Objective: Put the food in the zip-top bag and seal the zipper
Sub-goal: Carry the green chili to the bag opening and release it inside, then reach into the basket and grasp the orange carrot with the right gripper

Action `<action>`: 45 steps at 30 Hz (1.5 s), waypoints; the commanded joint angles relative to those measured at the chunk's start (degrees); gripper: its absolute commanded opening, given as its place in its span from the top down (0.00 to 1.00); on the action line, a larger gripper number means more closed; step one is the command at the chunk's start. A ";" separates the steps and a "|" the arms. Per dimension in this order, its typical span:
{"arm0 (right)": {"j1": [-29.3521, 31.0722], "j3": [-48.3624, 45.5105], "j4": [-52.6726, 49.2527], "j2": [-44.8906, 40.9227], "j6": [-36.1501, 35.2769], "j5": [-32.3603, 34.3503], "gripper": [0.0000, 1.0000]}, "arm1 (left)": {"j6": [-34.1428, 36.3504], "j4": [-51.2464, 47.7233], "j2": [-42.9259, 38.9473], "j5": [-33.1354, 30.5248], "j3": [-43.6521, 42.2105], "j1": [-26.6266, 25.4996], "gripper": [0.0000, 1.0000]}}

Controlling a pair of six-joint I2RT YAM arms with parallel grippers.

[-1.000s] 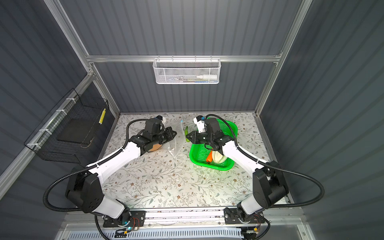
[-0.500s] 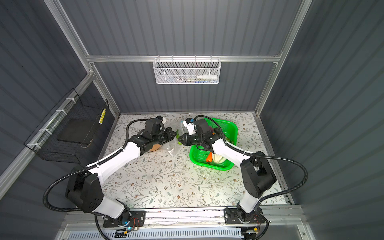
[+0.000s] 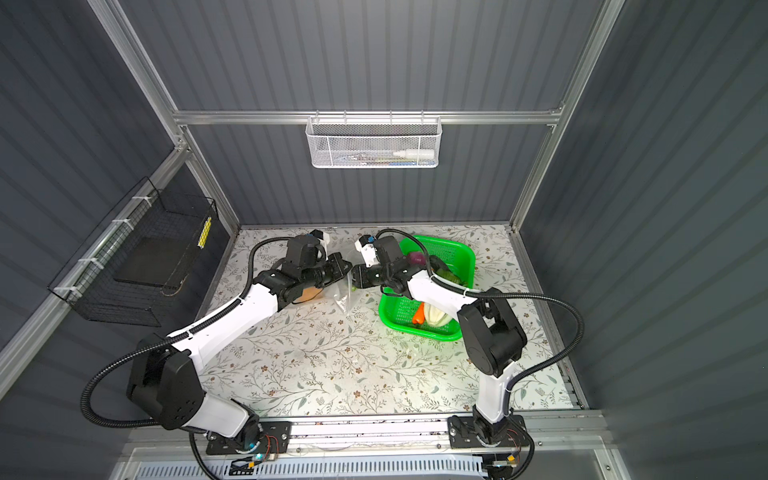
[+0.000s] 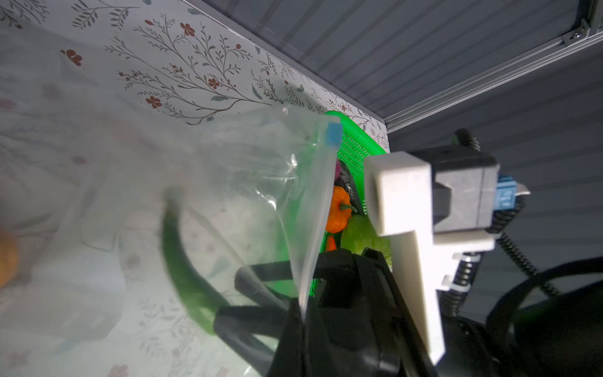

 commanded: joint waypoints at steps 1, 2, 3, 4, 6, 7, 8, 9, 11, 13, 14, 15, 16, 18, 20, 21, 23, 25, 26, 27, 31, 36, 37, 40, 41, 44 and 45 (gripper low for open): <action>0.62 0.60 0.64 -1.04 0.68 -0.08 0.52 | 0.30 -0.90 -1.55 -0.02 1.20 0.00 1.00; 0.65 -0.09 0.93 -1.83 0.75 0.22 0.49 | 0.20 -0.89 -1.57 -0.24 1.05 0.00 1.00; 0.62 -0.50 1.13 -2.56 0.78 0.62 0.48 | 0.20 -0.86 -1.55 -0.42 0.96 0.00 1.00; 0.58 -1.09 1.04 -3.63 0.65 1.01 0.46 | 0.27 -0.81 -1.61 -0.48 0.86 0.00 1.00; 0.41 -1.65 0.11 -5.60 0.06 1.72 0.44 | 0.34 -0.81 -1.60 -0.72 0.86 0.02 1.00; 0.20 -2.10 -0.63 -6.88 -0.35 2.08 0.43 | 0.36 -0.75 -1.60 -0.90 0.86 0.00 1.00; -0.12 -2.46 -1.43 -8.06 -0.63 2.39 0.43 | 0.39 -0.71 -1.54 -0.91 0.85 0.00 1.00; -0.36 -2.75 -2.32 -9.26 -0.95 2.71 0.42 | 0.39 -0.60 -1.49 -0.94 0.77 0.00 1.00; -1.53 -3.91 -4.48 -12.10 -1.56 3.31 0.40 | 0.36 -0.59 -1.35 -1.00 0.71 0.00 1.00; -2.76 -4.69 -7.22 -14.63 -2.32 4.05 0.38 | 0.32 -0.58 -1.29 -1.09 0.59 -0.05 1.00; -3.54 -5.14 -9.07 -16.06 -2.76 4.65 0.37 | 0.36 -0.48 -1.25 -1.09 0.53 0.00 1.00; -4.25 -5.35 -10.93 -17.07 -3.27 5.12 0.36 | 0.36 -0.45 -1.24 -1.17 0.48 0.00 1.00; -4.90 -5.40 -12.90 -18.01 -3.87 5.43 0.35 | 0.30 -0.29 -1.17 -1.22 0.27 0.00 1.00; -6.11 -5.33 -18.23 -19.62 -5.47 8.50 0.32 | 0.29 -0.06 -1.02 -1.18 0.15 0.00 1.00; -7.14 -5.12 -24.92 -20.87 -6.94 11.47 0.31 | 0.18 0.18 -0.79 -1.00 0.00 0.02 1.00; -7.47 -5.05 -27.47 -21.30 -7.57 12.35 0.30 | 0.19 0.30 -0.64 -0.91 -0.04 0.04 1.00; -7.93 -5.16 -32.87 -22.24 -9.02 15.29 0.30 | 0.18 0.49 -0.39 -0.83 -0.11 0.00 1.00; -8.04 -5.26 -37.63 -22.71 -10.56 18.07 0.30 | 0.18 0.68 -0.12 -0.67 0.12 0.00 1.00; -8.10 -5.32 -39.85 -22.96 -11.17 19.59 0.30 | 0.23 0.69 0.12 -0.49 0.23 0.01 1.00; -8.13 -5.42 -41.63 -23.22 -11.53 20.77 0.30 | 0.28 0.69 0.40 -0.32 0.54 0.02 1.00; -9.00 -5.84 -48.00 -23.34 -12.68 21.34 0.28 | 0.64 0.53 1.89 1.29 2.17 0.00 1.00; -9.35 -5.98 -53.75 -20.19 -12.85 19.99 0.27 | 1.26 -0.25 2.88 1.54 3.18 0.00 1.00; -9.37 -6.37 -54.14 -19.52 -12.77 20.37 0.27 | 1.37 -0.47 3.16 1.61 3.38 0.00 1.00; -9.44 -8.08 -54.06 -18.05 -12.57 20.84 0.27 | 1.34 -0.66 3.83 2.05 3.80 0.00 1.00; -9.53 -8.59 -53.83 -17.68 -12.65 20.58 0.27 | 1.17 -0.60 4.02 2.15 3.96 0.00 1.00; -9.78 -9.84 -53.10 -16.04 -12.93 19.81 0.28 | 1.02 -0.59 4.37 2.06 3.95 -0.01 1.00; -9.84 -9.92 -53.14 -15.29 -13.02 19.48 0.28 | 0.98 -0.62 4.38 2.00 3.91 0.00 1.00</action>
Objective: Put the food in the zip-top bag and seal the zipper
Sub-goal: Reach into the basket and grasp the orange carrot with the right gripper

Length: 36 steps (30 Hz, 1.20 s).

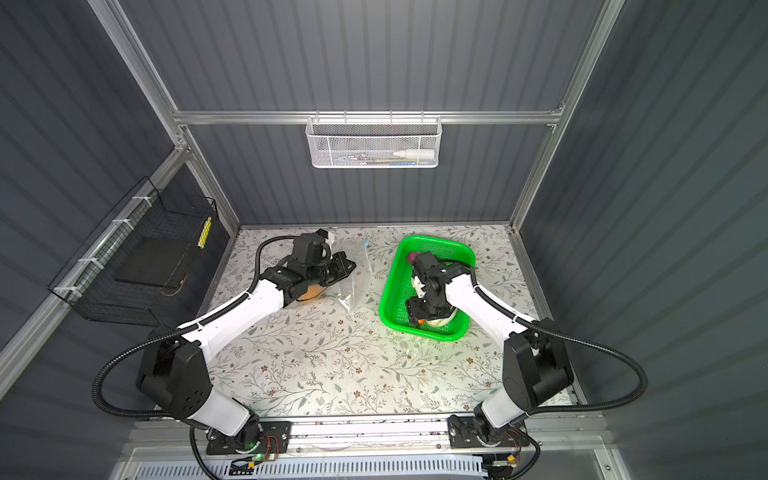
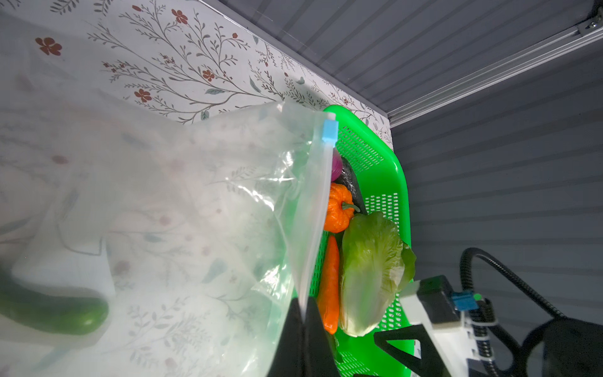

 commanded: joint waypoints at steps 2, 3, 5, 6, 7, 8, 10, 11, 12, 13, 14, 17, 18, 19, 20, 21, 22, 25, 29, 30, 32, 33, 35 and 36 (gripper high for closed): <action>-0.40 -1.18 -1.26 2.85 -0.84 -0.88 0.28 | 0.94 -0.75 0.75 0.86 1.80 -0.05 1.00; -0.40 -1.46 -0.77 3.73 -0.53 -1.21 0.28 | 0.94 -0.83 0.67 0.74 1.68 -0.05 1.00; -0.42 -2.05 0.57 5.09 -0.02 -2.18 0.29 | 0.97 -0.92 0.66 0.48 1.62 -0.05 1.00; -0.40 -2.33 1.42 5.73 0.40 -2.66 0.29 | 0.96 -0.87 0.65 0.45 1.55 -0.05 1.00; -0.40 -2.49 2.21 6.58 0.73 -3.19 0.30 | 0.94 -1.00 0.66 0.48 1.55 -0.04 1.00; -0.40 -2.51 3.00 7.40 1.32 -3.55 0.30 | 0.94 -1.12 0.66 0.45 1.57 -0.05 1.00; -0.40 -2.38 4.71 8.77 2.26 -4.35 0.32 | 0.93 -1.30 0.63 0.36 1.57 0.00 1.00; -0.40 -2.26 5.40 9.47 2.79 -4.86 0.33 | 0.95 -1.49 0.45 0.23 1.49 -0.05 1.00; -0.40 -1.82 5.86 10.09 3.37 -5.20 0.34 | 1.02 -1.68 0.32 0.02 1.38 -0.05 1.00; -0.33 -1.51 6.20 10.61 3.87 -5.25 0.35 | 1.03 -1.75 0.18 -0.16 1.35 -0.05 1.00; -0.31 -1.14 6.58 11.02 4.41 -5.60 0.35 | 1.10 -1.78 0.05 -0.37 1.27 0.00 1.00; -0.34 0.14 6.63 11.28 5.36 -6.32 0.36 | 1.18 -2.01 -0.30 -0.80 1.11 -0.05 1.00; -0.33 0.20 7.06 10.97 5.69 -6.39 0.36 | 1.22 -2.12 -0.31 -0.92 1.09 -0.05 1.00; -0.31 0.00 7.90 10.59 6.13 -6.50 0.36 | 1.36 -2.12 -0.43 -0.98 1.15 -0.05 1.00; -0.35 -0.34 9.16 10.34 6.94 -7.13 0.36 | 1.37 -2.14 -0.39 -1.06 1.01 -0.05 1.00; -0.36 -0.46 10.47 10.48 7.91 -8.15 0.35 | 1.31 -1.95 -0.29 -1.10 0.92 -0.04 1.00; -0.34 -0.23 10.89 10.95 8.96 -8.57 0.33 | 1.23 -1.89 -0.22 -1.00 0.96 -0.05 1.00; -0.40 0.56 11.49 12.51 13.81 -5.99 0.30 | 1.02 -1.69 -0.26 -0.47 0.91 -0.05 1.00; -0.48 -0.70 14.36 11.48 20.07 -1.05 0.25 | 1.27 -1.59 -0.98 -1.19 0.42 -0.07 1.00; -0.48 -0.94 15.38 11.39 21.54 0.04 0.24 | 1.29 -1.58 -1.14 -1.32 0.31 -0.05 1.00; -0.49 -0.87 16.84 11.57 24.09 1.64 0.23 | 1.35 -1.52 -1.18 -1.17 0.30 0.00 1.00; -0.49 -0.54 17.24 12.02 25.05 2.34 0.23 | 1.31 -1.44 -1.14 -1.00 0.41 -0.02 1.00; -0.49 0.18 17.85 13.15 26.64 3.84 0.24 | 1.31 -1.36 -1.28 -0.83 0.30 -0.09 1.00; -0.48 0.71 17.78 13.72 27.22 4.89 0.25 | 1.36 -1.44 -1.52 -0.86 0.24 -0.05 1.00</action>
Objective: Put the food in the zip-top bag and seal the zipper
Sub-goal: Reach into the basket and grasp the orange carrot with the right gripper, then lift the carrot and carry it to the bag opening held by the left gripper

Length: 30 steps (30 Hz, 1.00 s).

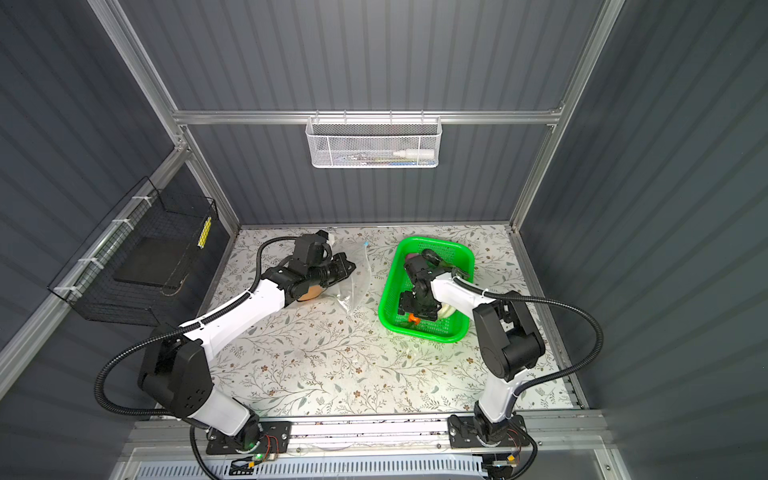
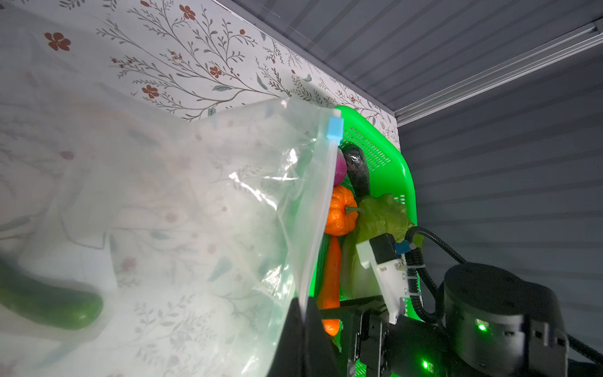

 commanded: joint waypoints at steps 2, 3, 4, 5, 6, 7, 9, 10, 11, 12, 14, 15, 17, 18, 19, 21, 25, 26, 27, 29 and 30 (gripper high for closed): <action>-0.05 1.62 1.63 2.74 5.19 5.36 0.26 | 1.38 -1.01 -2.64 -0.44 -0.13 -0.05 1.00; -0.05 1.52 1.61 3.03 5.56 6.36 0.27 | 1.50 -1.06 -3.05 -0.82 -0.39 0.00 1.00; -0.05 1.47 1.77 3.27 5.73 6.86 0.28 | 1.71 -1.21 -3.39 -1.13 -0.48 -0.06 1.00; -0.05 1.20 2.03 3.41 5.98 7.25 0.28 | 1.79 -1.33 -3.71 -1.44 -0.75 -0.05 1.00; -0.07 0.89 2.47 3.58 6.25 7.57 0.30 | 1.86 -1.34 -4.02 -1.83 -1.00 -0.04 1.00; -0.05 0.42 3.09 3.64 6.46 7.61 0.32 | 1.92 -1.33 -4.14 -1.96 -1.19 0.01 1.00; -0.05 0.23 3.61 4.20 6.87 7.87 0.36 | 1.99 -1.38 -4.16 -2.10 -1.24 0.00 1.00; -0.08 0.29 3.72 4.55 6.92 7.91 0.38 | 2.03 -1.34 -4.06 -2.01 -1.27 -0.02 1.00; -0.05 0.41 3.71 4.91 7.00 7.88 0.41 | 1.99 -1.37 -4.02 -1.92 -1.15 -0.05 1.00; -0.05 0.47 3.66 5.05 7.01 7.83 0.44 | 2.06 -1.46 -3.95 -1.83 -0.94 -0.05 1.00; -0.04 0.32 3.59 4.71 7.09 7.89 0.52 | 2.25 -1.71 -3.95 -1.89 -0.67 0.00 1.00; -0.06 0.16 3.76 4.33 7.05 8.13 0.55 | 2.34 -1.73 -3.95 -1.98 -0.55 -0.05 1.00; -0.05 -0.20 3.68 3.51 6.90 8.72 0.61 | 2.37 -1.73 -3.94 -2.31 -0.49 -0.05 1.00; -0.05 -0.39 3.65 3.04 6.84 9.04 0.64 | 2.34 -1.73 -3.95 -2.49 -0.51 -0.05 1.00; -0.05 -0.69 3.68 2.57 6.83 9.03 0.67 | 2.35 -1.73 -3.84 -2.51 -0.45 0.00 1.00; -0.05 -0.91 3.38 1.65 6.57 8.81 0.72 | 2.34 -1.73 -3.69 -2.51 -0.16 -0.04 1.00; -0.05 -0.52 2.06 -0.62 5.78 8.28 0.77 | 2.47 -1.38 -3.68 -2.60 0.12 -0.05 1.00; -0.05 -0.57 1.80 -1.44 5.73 8.16 0.77 | 2.47 -1.29 -3.78 -2.65 0.10 -0.05 1.00; -0.07 -0.69 1.74 -2.23 5.69 8.22 0.77 | 2.49 -1.16 -3.92 -2.62 0.08 -0.05 1.00; -0.14 -1.13 1.83 -4.00 5.73 8.49 0.78 | 2.48 -0.90 -4.29 -2.69 -0.04 -0.05 1.00; -0.22 -1.30 1.94 -4.65 5.77 8.43 0.78 | 2.60 -0.73 -4.45 -2.69 -0.06 -0.06 1.00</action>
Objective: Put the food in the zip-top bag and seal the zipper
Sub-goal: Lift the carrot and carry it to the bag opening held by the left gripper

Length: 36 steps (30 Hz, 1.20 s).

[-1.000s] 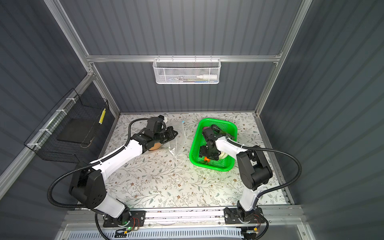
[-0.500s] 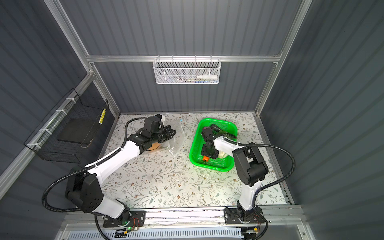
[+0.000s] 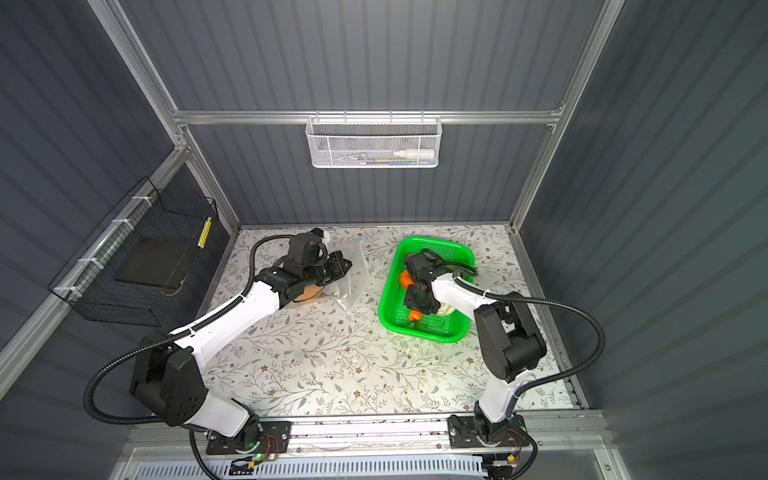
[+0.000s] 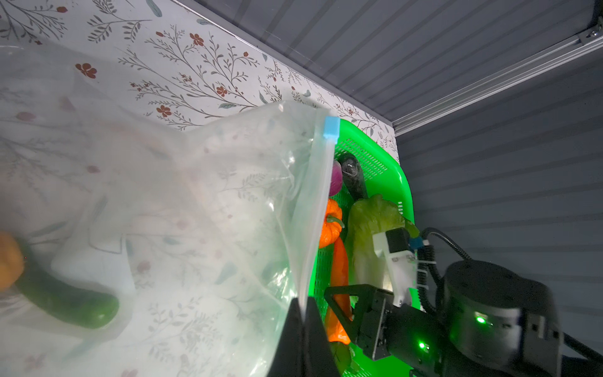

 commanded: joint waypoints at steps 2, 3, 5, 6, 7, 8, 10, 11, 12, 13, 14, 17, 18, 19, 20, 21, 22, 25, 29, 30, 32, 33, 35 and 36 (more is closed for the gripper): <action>-0.35 -1.21 -1.08 -3.83 -0.62 0.78 0.78 | 1.60 0.29 -2.09 -0.84 0.31 -0.05 1.00; -0.44 -1.36 -0.81 -4.51 -0.63 0.80 0.78 | 1.66 0.35 -2.29 -0.94 0.28 -0.02 1.00; -0.61 -1.37 -0.59 -6.04 -0.76 0.96 0.79 | 1.84 0.42 -2.63 -1.25 0.04 -0.02 1.00; -0.72 -1.39 -0.52 -6.87 -0.88 1.18 0.79 | 1.90 0.39 -2.72 -1.29 0.03 -0.04 1.00; -0.84 -1.25 -0.36 -7.54 -1.13 1.11 0.79 | 1.92 0.40 -2.81 -1.38 -0.02 -0.05 1.00; -1.01 -1.10 -0.16 -8.50 -1.37 1.13 0.79 | 1.93 0.53 -2.91 -1.27 -0.06 -0.05 1.00; -1.06 -0.92 0.64 -10.25 -2.24 0.84 0.79 | 1.75 0.65 -2.95 -1.13 -0.02 -0.05 1.00; -1.14 -0.98 1.56 -11.43 -2.81 0.46 0.79 | 1.67 0.59 -2.95 -1.01 -0.06 -0.04 1.00; -1.14 -1.02 2.60 -12.32 -3.35 -0.06 0.78 | 1.67 0.64 -2.95 -0.91 -0.06 0.00 1.00; -1.15 -1.00 4.20 -13.41 -4.10 -1.10 0.78 | 1.71 0.44 -2.95 -0.87 -0.01 -0.02 1.00; -1.15 -0.93 5.98 -14.35 -4.88 -2.36 0.77 | 1.68 0.29 -2.87 -0.70 0.25 -0.04 1.00; -1.07 0.35 11.51 -15.63 -6.72 -8.55 0.77 | 1.54 -0.47 -2.61 -0.01 1.28 -0.02 1.00; -0.98 1.11 12.62 -15.68 -6.94 -9.97 0.77 | 1.36 -0.64 -2.51 0.30 1.60 -0.05 1.00; -0.76 1.95 14.03 -15.63 -7.44 -11.63 0.77 | 1.27 -0.89 -2.41 0.74 2.06 -0.05 1.00; -0.47 2.69 15.25 -15.55 -7.83 -12.85 0.77 | 1.05 -1.01 -2.28 1.23 2.52 -0.05 1.00; -0.17 3.39 16.29 -15.55 -8.07 -13.45 0.77 | 0.90 -0.98 -2.34 1.55 2.79 -0.05 1.00; 0.14 3.90 17.76 -15.57 -8.48 -14.31 0.78 | 0.68 -1.01 -2.33 1.90 3.08 -0.04 1.00; 0.76 4.43 23.74 -15.96 -8.25 -16.80 0.78 | -0.04 -0.88 -2.48 2.80 3.73 -0.07 1.00; 1.65 5.00 31.63 -15.98 -7.58 -19.71 0.78 | -1.11 -0.32 -2.60 4.92 5.25 -0.05 1.00; 1.83 5.23 32.78 -15.90 -7.33 -20.22 0.78 | -1.39 -0.05 -2.68 5.37 5.54 -0.05 1.00; 2.02 6.32 34.06 -15.63 -6.31 -21.09 0.78 | -1.67 0.13 -2.79 5.76 6.22 0.00 1.00; 2.02 6.87 34.18 -15.47 -5.90 -21.06 0.78 | -1.67 0.14 -2.91 5.76 6.35 -0.06 1.00; 2.32 7.18 35.19 -15.43 -5.47 -23.51 0.78 | -1.68 0.13 -2.95 5.31 6.27 -0.03 1.00; 2.50 7.03 35.85 -15.37 -5.24 -23.43 0.78 | -1.88 0.38 -2.92 5.29 6.07 -0.04 1.00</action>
